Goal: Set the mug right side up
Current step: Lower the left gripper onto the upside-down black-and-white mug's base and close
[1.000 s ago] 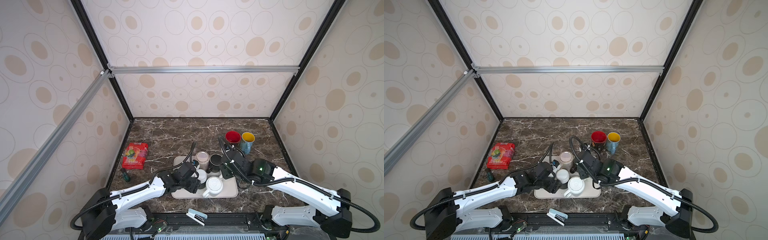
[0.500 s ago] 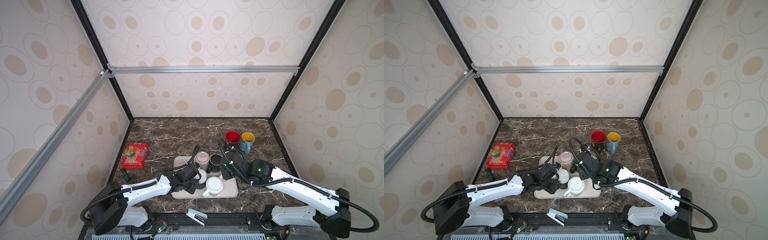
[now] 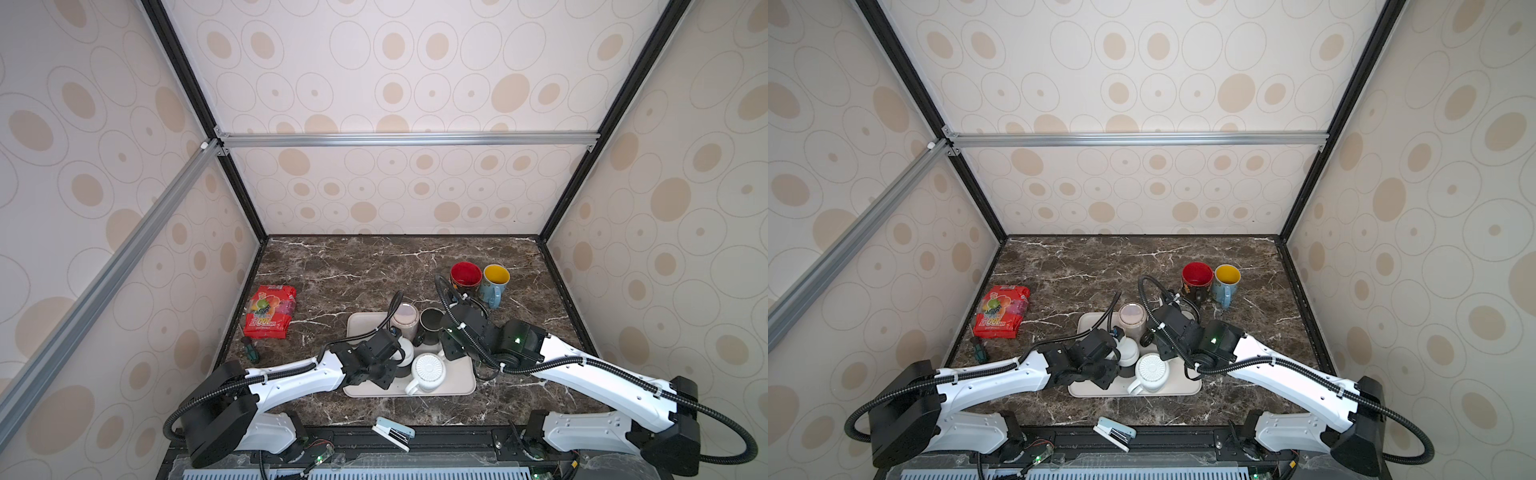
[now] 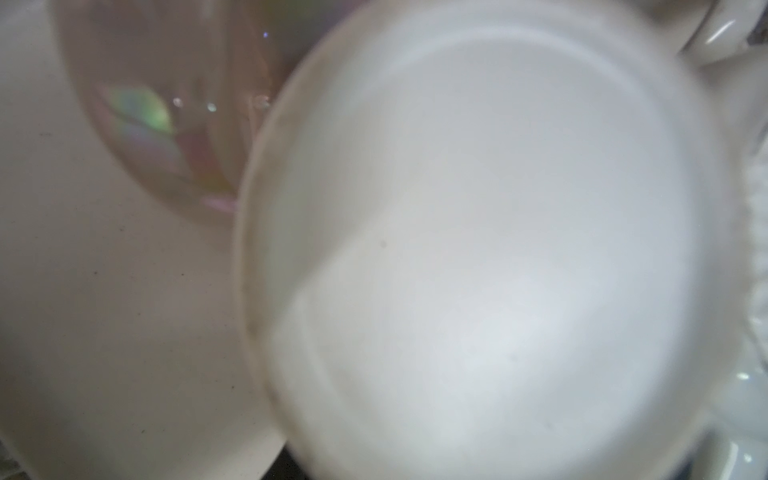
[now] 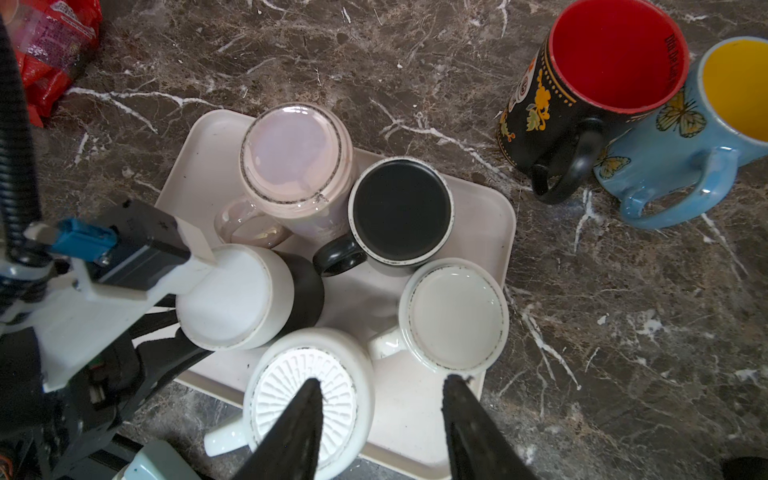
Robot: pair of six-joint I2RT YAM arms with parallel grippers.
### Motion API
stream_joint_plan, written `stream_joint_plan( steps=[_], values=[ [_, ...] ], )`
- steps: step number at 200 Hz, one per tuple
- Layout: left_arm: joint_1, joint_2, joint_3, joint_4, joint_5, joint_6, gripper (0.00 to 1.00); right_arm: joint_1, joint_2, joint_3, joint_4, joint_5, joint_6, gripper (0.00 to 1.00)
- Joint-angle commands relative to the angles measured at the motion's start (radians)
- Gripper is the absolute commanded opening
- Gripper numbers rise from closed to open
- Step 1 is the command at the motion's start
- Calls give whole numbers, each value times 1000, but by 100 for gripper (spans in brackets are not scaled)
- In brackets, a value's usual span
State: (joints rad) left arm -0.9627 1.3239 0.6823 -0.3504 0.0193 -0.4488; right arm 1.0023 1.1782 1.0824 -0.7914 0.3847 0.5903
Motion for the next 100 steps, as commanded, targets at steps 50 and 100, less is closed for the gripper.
stream_joint_plan(
  steps=[50, 100],
  values=[
    [-25, 6, 42, 14, -30, -9, 28, 4, -33, -42, 8, -9, 40, 47],
    [-34, 15, 51, 0, -75, -8, 23, 4, -39, -42, 6, -8, 40, 46]
  ],
)
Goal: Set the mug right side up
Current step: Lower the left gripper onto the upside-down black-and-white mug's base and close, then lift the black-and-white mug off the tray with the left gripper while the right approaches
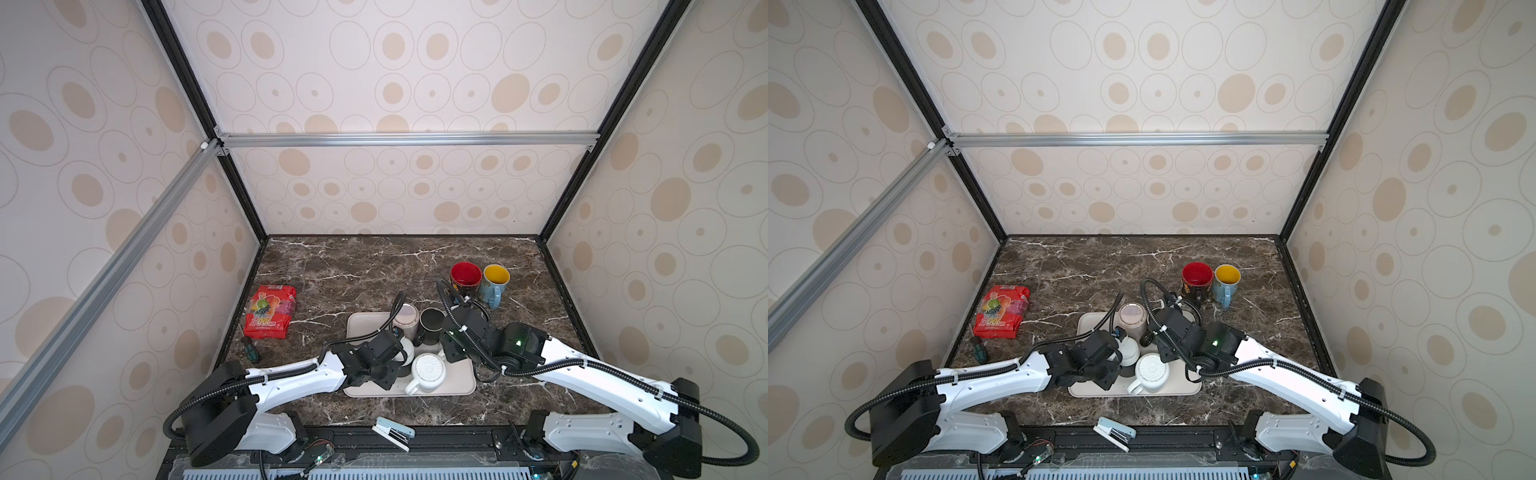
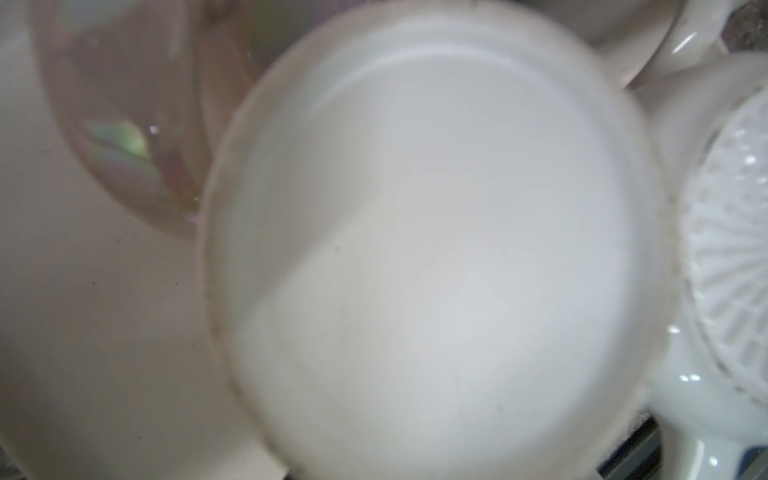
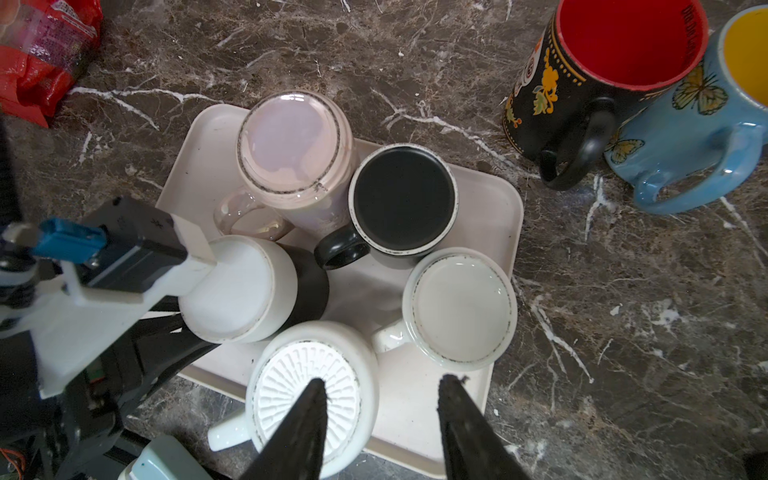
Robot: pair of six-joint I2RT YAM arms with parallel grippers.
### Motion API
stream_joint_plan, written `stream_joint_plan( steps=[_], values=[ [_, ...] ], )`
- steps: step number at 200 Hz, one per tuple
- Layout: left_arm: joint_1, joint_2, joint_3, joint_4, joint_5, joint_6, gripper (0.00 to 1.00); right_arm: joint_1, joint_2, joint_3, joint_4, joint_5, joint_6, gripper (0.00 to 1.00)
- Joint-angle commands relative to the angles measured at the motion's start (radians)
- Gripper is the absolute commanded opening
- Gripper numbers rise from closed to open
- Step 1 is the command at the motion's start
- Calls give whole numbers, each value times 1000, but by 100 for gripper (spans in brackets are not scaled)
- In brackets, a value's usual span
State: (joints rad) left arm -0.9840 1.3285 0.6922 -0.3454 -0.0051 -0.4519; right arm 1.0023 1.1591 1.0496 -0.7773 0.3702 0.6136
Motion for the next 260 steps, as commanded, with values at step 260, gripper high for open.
stream_joint_plan(
  steps=[260],
  values=[
    [-40, -372, 369, -128, -73, 34, 0, -2, -137, -57, 305, -8, -101, 50]
  ],
)
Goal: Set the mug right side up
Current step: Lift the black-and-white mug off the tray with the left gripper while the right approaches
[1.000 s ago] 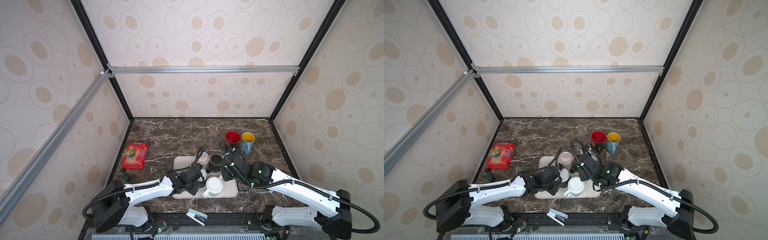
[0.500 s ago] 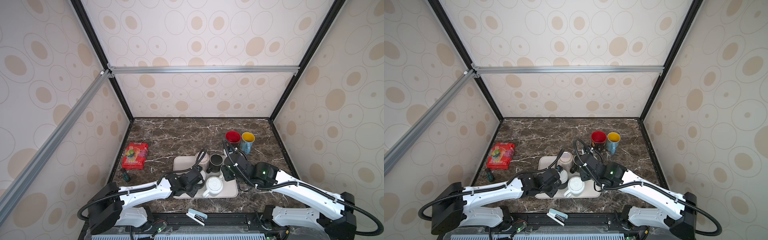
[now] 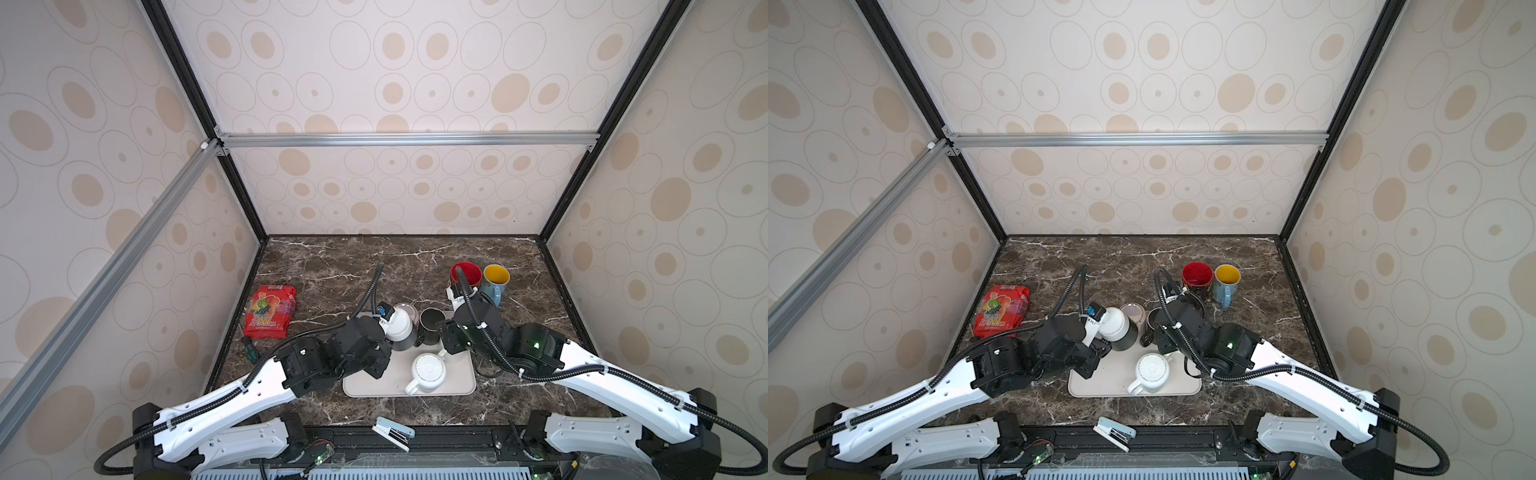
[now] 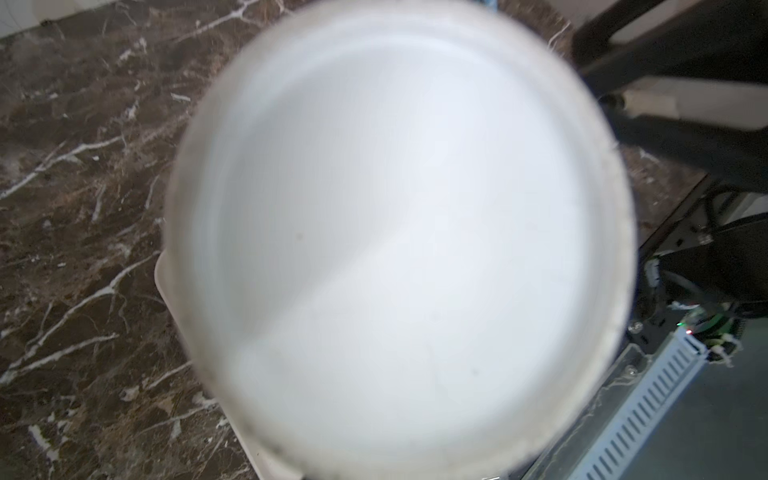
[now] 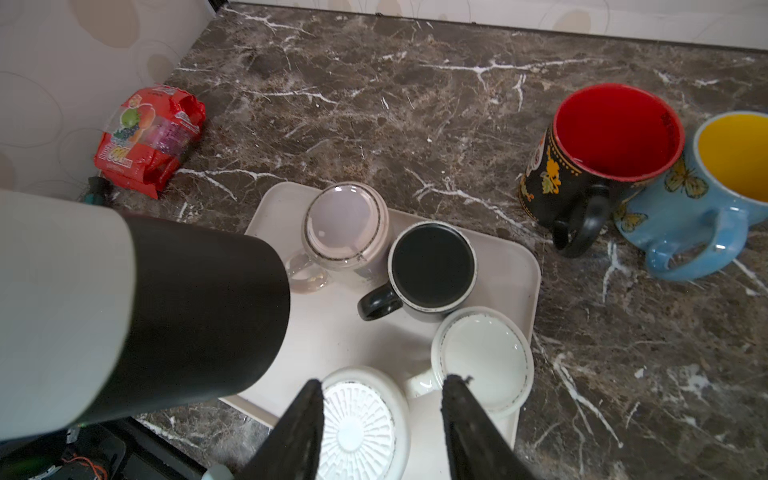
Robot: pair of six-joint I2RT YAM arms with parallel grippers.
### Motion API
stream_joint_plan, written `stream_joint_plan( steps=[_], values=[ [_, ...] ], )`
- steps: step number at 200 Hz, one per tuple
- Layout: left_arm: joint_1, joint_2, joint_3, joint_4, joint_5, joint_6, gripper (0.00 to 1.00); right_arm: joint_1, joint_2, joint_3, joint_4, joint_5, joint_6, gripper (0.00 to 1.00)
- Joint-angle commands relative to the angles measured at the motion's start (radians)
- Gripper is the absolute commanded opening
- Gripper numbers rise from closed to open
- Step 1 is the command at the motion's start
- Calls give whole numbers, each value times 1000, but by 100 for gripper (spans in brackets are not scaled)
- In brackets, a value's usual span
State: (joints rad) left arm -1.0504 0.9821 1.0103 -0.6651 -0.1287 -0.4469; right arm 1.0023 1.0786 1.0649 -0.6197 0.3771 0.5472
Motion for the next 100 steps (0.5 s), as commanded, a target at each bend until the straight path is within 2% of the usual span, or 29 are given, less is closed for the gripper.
stream_joint_plan(
  steps=[1, 39, 78, 100],
  values=[
    [29, -25, 49, 202, 57, 30, 0, -2, -59, -77, 154, -18, -35, 50],
    [170, 11, 30, 530, 317, -1, 0, -125, -151, -213, 333, -239, 39, 50],
    [287, 81, 100, 688, 458, -45, 0, -182, -327, -394, 569, -289, 105, 49],
    [329, 132, 120, 769, 553, -101, 0, -203, -374, -454, 703, -333, 147, 49]
  ],
)
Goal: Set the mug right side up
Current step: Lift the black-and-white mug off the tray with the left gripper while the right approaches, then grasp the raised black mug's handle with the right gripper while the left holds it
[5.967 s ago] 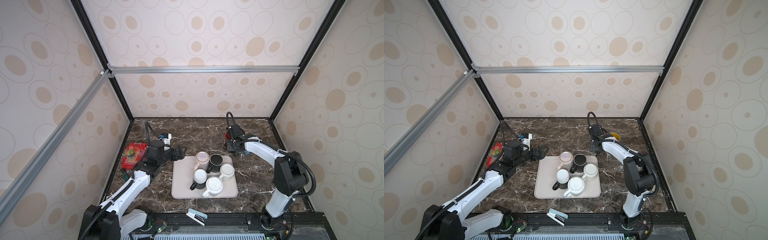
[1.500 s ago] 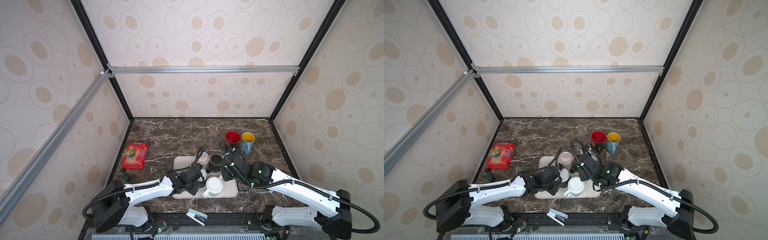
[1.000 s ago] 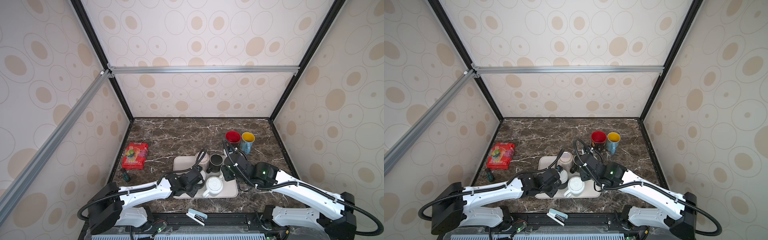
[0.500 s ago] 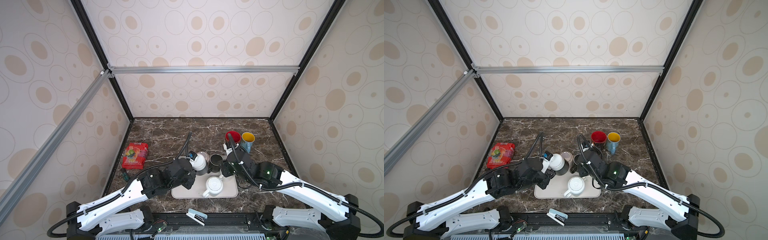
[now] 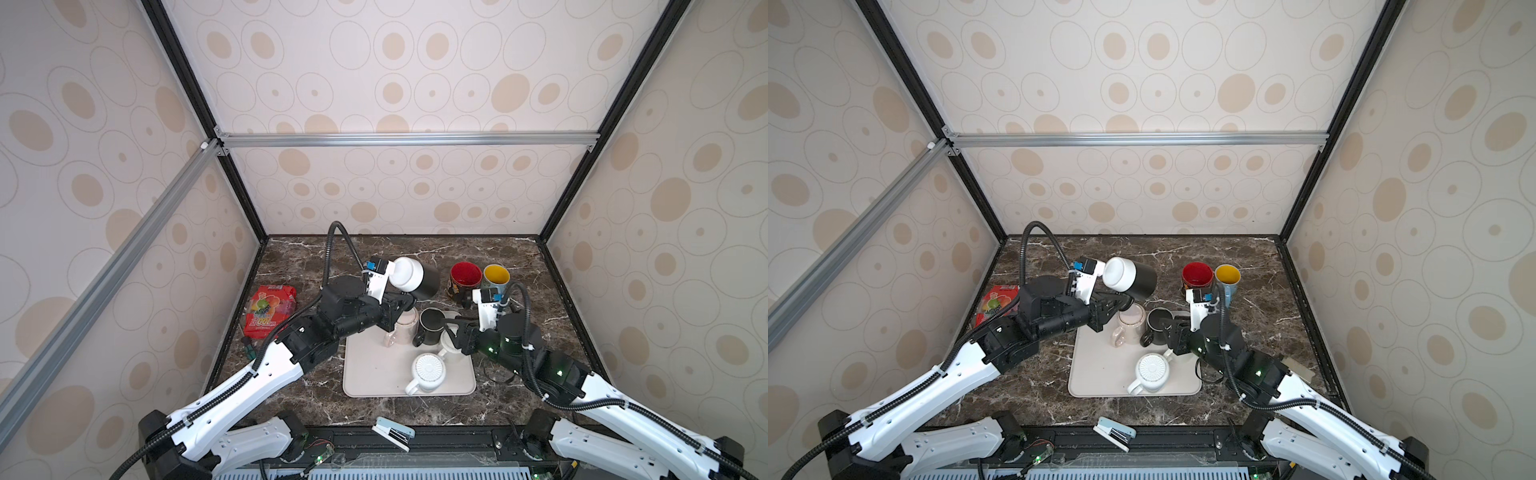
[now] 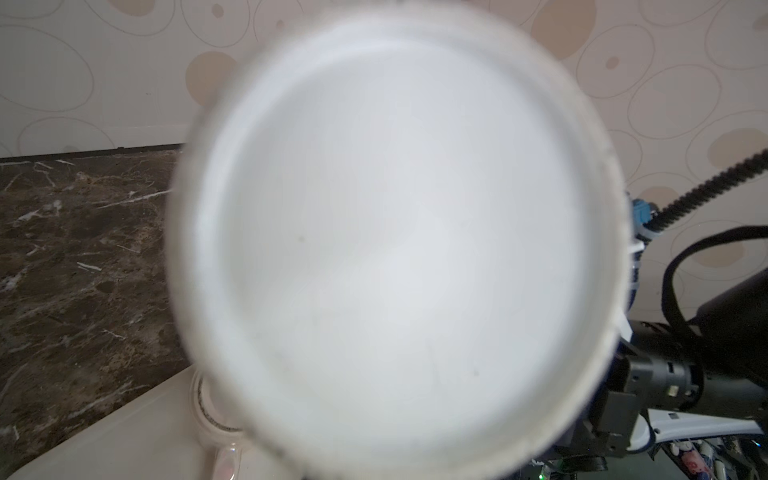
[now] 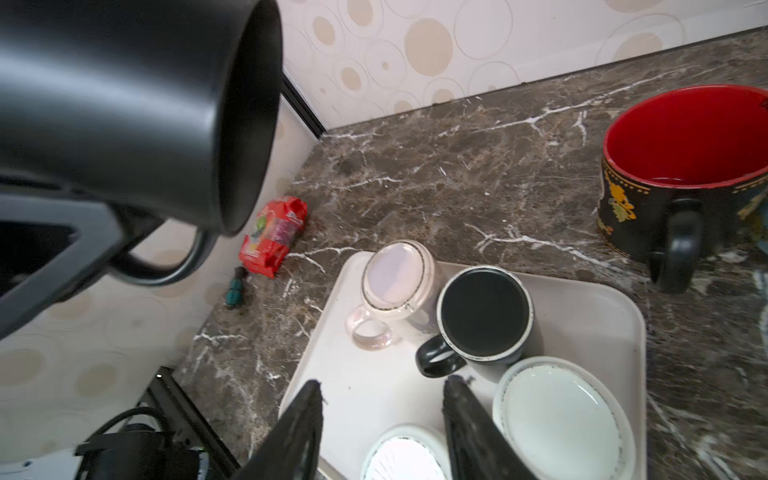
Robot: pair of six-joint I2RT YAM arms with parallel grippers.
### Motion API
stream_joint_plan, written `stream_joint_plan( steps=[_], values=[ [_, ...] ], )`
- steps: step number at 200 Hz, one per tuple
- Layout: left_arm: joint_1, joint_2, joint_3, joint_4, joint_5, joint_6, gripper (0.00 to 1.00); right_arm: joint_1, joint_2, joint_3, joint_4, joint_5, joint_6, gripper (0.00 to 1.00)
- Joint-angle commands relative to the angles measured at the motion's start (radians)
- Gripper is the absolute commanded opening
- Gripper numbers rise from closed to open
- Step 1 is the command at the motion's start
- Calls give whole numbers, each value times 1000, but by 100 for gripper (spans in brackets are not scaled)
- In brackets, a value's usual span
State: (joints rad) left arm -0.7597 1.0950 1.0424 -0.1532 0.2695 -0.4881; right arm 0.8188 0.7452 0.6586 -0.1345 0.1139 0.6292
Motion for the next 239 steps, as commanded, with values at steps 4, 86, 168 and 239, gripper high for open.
stream_joint_plan(
  steps=[4, 86, 168, 239],
  values=[
    [45, 25, 85, 282, 170, -77, 0, -20, -44, -57, 243, -78, 70, 49],
    [128, 77, -59, 813, 384, -454, 0, -64, -12, -93, 590, -218, 128, 51],
    [138, 101, -178, 1130, 438, -665, 0, -176, 204, -28, 961, -470, 328, 51],
    [140, 127, -194, 1202, 450, -705, 0, -177, 262, 12, 1023, -503, 345, 46]
  ],
)
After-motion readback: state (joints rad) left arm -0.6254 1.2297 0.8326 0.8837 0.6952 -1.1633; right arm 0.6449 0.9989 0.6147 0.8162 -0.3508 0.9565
